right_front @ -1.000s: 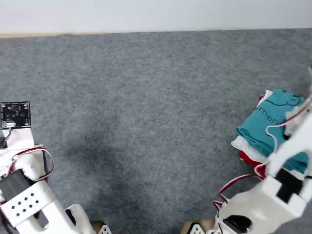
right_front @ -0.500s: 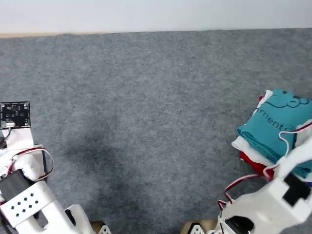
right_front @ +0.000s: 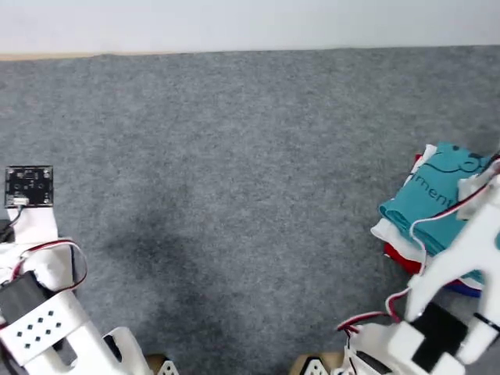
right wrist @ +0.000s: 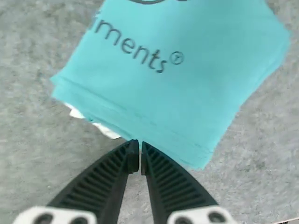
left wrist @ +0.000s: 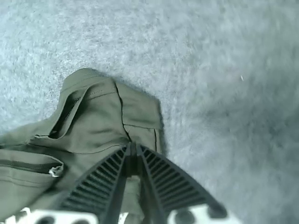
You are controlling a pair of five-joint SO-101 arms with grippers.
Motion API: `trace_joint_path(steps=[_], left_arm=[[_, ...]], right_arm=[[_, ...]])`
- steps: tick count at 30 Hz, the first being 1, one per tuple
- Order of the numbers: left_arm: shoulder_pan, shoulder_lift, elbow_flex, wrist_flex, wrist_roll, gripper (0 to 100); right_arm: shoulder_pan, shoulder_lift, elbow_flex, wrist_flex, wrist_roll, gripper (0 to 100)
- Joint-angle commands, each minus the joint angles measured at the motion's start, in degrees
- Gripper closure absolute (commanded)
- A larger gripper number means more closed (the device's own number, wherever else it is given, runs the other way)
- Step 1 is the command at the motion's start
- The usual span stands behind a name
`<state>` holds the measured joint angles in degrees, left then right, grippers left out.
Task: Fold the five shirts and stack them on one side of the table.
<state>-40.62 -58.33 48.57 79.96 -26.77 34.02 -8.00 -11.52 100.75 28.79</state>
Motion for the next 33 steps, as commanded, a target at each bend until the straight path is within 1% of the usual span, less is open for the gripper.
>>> trace_joint_path(steps=[1,3,5,9,11,14,16,21,25,31,33], left_arm=[[-2.2,-0.1,-4.0,3.3,-3.7,94],[-4.9,-0.1,-4.6,3.7,-6.1,92],[-8.3,-0.1,-4.5,3.8,-9.9,91],[-15.5,-0.1,-2.3,2.8,-20.6,87],[-19.3,-0.1,0.3,0.4,-25.1,86],[-23.8,-0.1,5.8,-7.6,-28.4,83],[-25.8,-0.1,9.5,-11.6,-30.7,81],[-28.0,-0.1,16.7,-14.1,-35.2,81],[-27.8,-0.1,17.4,-12.5,-34.3,81],[-27.5,-0.1,12.1,0.8,-33.2,81],[-27.5,-0.1,10.1,4.0,-31.7,81]], right_arm=[[-3.1,-5.7,2.8,2.1,0.1,98.9],[-5.0,-8.0,6.1,2.1,0.1,98.9],[-7.2,-10.2,9.4,2.0,0.1,98.9],[-11.3,-13.8,15.3,1.9,0.1,98.9],[-13.1,-15.2,18.0,1.9,0.1,98.9],[-15.3,-16.9,21.7,1.9,0.1,98.9],[-16.7,-18.0,23.7,1.9,0.1,98.9],[-18.5,-19.6,26.4,1.9,0.1,98.9],[-18.6,-19.6,26.4,1.9,0.1,98.9],[-18.6,-19.6,26.4,1.9,0.1,98.9],[-18.6,-19.6,26.4,1.9,0.1,98.9]])
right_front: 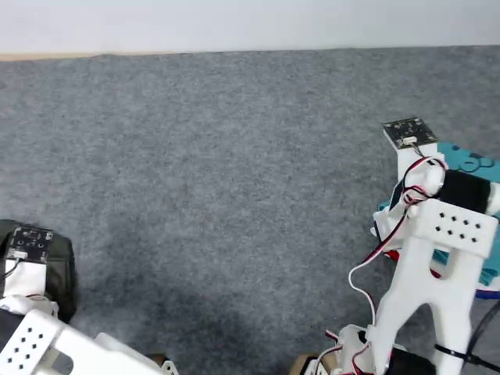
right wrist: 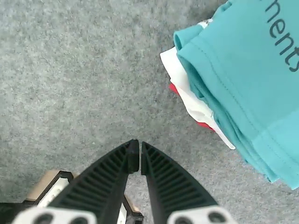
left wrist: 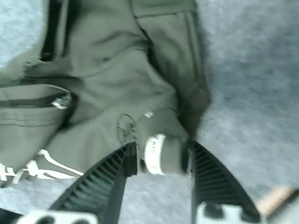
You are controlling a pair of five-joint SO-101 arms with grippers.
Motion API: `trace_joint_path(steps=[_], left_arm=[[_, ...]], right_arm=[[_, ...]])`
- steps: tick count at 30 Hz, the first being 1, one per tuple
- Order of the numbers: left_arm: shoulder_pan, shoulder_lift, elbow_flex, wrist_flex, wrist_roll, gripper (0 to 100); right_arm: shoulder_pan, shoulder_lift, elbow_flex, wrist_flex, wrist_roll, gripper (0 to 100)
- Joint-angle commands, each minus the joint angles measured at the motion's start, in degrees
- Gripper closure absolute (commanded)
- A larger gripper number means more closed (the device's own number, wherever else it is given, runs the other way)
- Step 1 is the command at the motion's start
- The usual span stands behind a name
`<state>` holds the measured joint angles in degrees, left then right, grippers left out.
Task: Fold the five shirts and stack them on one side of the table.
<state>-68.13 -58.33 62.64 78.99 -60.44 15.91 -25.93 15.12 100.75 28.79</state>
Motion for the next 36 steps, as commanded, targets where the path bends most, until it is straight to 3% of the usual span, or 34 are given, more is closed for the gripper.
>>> trace_joint_path(steps=[1,7,17,21,32,36], left_arm=[[0.0,-0.1,-4.8,6.0,2.4,81],[0.1,4.0,-9.0,7.5,4.6,81],[-0.4,36.2,-30.7,11.6,9.6,82],[0.0,40.7,-30.8,6.2,9.6,82],[0.7,54.2,-19.8,-17.8,9.6,82],[1.2,57.5,-21.2,-19.4,10.6,94]], right_arm=[[-0.5,-1.7,-0.3,1.9,0.1,98.9],[-0.5,-1.6,-0.3,1.7,0.1,98.9],[-0.7,-1.3,0.0,1.7,0.1,98.9],[-0.7,-1.3,0.0,1.7,0.1,98.9],[-0.7,-1.3,0.0,1.7,0.1,98.9],[-0.7,-1.6,0.0,1.7,0.1,98.9]])
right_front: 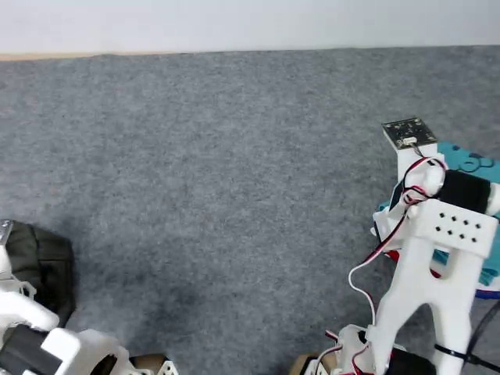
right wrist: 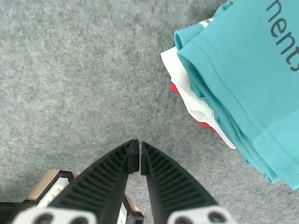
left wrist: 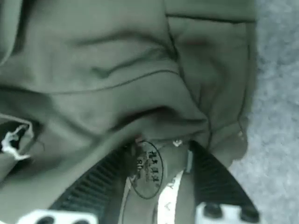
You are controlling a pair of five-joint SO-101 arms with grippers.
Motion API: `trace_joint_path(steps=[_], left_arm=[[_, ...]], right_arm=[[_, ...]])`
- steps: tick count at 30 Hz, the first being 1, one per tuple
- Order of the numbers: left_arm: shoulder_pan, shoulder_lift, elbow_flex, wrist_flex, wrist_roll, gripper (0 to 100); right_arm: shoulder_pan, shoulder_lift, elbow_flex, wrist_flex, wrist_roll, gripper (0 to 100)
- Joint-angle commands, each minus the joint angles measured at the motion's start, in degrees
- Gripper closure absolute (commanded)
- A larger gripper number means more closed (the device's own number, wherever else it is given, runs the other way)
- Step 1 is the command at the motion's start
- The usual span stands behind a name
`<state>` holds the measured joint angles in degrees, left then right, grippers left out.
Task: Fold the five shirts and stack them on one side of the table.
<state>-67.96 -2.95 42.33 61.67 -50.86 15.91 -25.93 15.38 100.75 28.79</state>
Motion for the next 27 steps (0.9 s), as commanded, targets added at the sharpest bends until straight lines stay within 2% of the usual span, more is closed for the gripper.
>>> trace_joint_path(steps=[1,6,12,16,20,27], left_arm=[[1.8,2.0,-1.6,-1.2,1.1,99],[5.1,-5.0,-7.0,8.5,2.4,100],[13.4,-22.9,-16.4,15.0,15.4,100],[22.8,-31.3,-24.0,17.2,25.8,100],[33.8,-32.9,-31.8,17.5,34.7,100],[54.4,-31.1,-40.8,15.8,41.1,100]], right_arm=[[-0.7,-1.7,-0.3,1.7,0.1,98.9],[-0.7,-1.7,-0.3,1.8,0.1,98.9],[-0.7,-1.7,-0.3,1.8,0.1,98.9],[-0.7,-1.7,-0.3,1.9,0.1,98.9],[-0.7,-1.7,-0.3,1.9,0.1,98.9],[-0.5,-1.7,-0.2,2.0,0.1,98.9]])
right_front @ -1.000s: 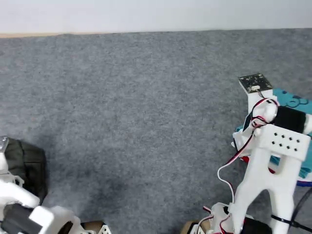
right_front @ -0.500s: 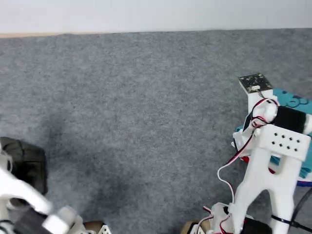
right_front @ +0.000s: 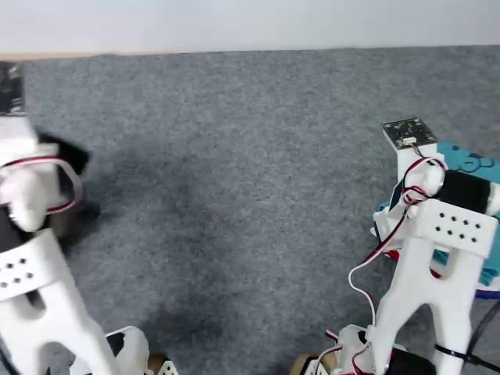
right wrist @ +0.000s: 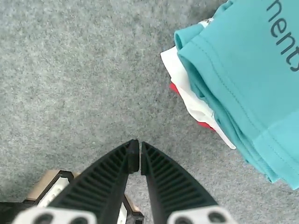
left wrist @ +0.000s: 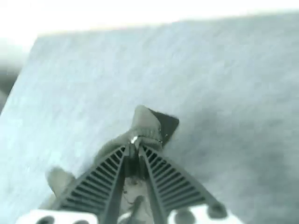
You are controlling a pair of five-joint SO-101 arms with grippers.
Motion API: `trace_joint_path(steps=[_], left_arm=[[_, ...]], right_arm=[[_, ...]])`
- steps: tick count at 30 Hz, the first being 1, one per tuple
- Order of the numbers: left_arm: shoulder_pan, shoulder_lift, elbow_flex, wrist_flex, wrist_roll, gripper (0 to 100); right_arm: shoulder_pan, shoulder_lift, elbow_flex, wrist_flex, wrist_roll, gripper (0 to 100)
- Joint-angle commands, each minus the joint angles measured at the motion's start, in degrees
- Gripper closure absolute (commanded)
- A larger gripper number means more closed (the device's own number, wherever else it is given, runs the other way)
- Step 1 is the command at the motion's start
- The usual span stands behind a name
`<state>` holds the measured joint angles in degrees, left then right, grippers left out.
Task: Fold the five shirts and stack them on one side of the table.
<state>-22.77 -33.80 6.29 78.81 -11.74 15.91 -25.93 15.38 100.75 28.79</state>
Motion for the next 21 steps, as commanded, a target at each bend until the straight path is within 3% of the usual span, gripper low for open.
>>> trace_joint_path(steps=[1,8,14,17,21], left_arm=[[12.0,0.9,-6.2,-1.7,1.9,100],[26.5,14.7,-28.3,-0.2,4.6,100],[38.2,25.4,-54.9,11.7,4.4,100],[36.7,29.4,-60.7,19.3,1.3,100],[25.8,30.7,-57.2,21.7,-1.9,100]], right_arm=[[-0.5,-1.7,-0.2,2.0,0.1,98.9],[-0.5,-1.8,1.3,2.1,0.1,98.9],[-0.7,-1.8,3.5,2.0,0.1,98.9],[-0.7,-1.8,3.5,1.8,0.1,98.9],[-2.5,-1.8,3.7,1.8,0.1,98.9]])
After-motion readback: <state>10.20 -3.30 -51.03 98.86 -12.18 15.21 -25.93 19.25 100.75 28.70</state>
